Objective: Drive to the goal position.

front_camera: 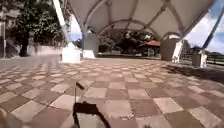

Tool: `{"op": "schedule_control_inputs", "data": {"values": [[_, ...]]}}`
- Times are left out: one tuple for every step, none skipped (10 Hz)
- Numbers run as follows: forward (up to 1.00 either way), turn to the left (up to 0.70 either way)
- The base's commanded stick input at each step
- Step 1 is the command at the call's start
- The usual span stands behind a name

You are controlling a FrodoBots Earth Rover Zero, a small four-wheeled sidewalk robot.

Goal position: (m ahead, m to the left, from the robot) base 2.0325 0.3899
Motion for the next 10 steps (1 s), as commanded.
{"op": "schedule_control_inputs", "data": {"values": [[1.00,0.00],[1.00,0.00],[1.00,0.00],[1.00,0.00],[1.00,0.00],[1.00,0.00],[1.00,0.00],[1.00,0.00],[1.00,0.00],[1.00,0.00]]}}
